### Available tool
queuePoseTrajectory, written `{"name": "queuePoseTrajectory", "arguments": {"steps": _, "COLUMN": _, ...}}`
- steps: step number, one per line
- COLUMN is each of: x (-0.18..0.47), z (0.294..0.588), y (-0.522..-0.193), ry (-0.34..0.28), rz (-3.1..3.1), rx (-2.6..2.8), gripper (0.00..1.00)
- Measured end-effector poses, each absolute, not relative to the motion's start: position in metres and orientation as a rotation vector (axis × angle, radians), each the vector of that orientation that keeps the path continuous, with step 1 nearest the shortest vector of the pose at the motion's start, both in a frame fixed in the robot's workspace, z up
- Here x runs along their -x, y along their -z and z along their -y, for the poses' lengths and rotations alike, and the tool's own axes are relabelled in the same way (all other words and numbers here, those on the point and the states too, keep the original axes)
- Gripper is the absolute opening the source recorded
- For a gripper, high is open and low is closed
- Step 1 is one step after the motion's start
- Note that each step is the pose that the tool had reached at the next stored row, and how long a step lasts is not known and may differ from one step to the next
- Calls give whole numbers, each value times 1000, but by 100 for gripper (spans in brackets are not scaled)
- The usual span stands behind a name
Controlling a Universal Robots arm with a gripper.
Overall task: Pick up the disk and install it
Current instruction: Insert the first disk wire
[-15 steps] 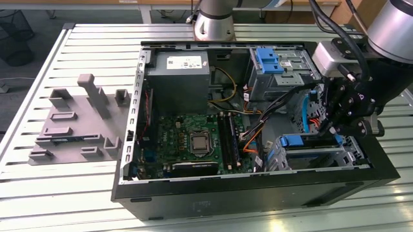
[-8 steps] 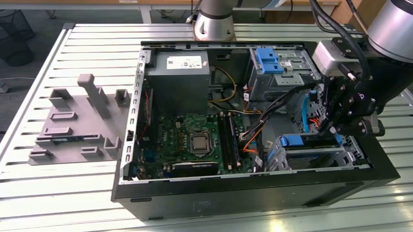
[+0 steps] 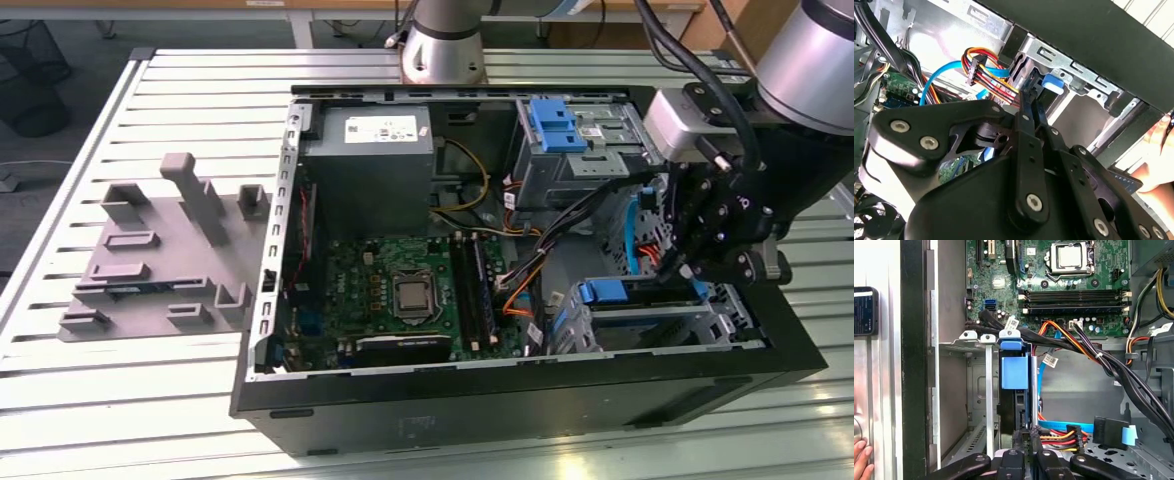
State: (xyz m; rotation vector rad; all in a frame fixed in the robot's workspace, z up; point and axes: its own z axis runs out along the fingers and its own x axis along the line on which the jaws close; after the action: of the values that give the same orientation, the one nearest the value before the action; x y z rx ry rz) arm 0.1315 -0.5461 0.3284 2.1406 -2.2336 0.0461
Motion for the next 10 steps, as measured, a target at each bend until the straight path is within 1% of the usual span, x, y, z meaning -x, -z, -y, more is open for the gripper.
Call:
{"name": "queuePoseTrajectory", "arguments": {"steps": 9, "x": -132, "z": 546, "y": -331, "ry": -45, "rz": 2234, "rx": -2141, "gripper": 17}}
{"name": "queuePoseTrajectory", "arguments": {"steps": 10, "x": -132, "z": 546, "y": -333, "ry": -45, "rz": 2234, "rx": -2141, "gripper": 24}}
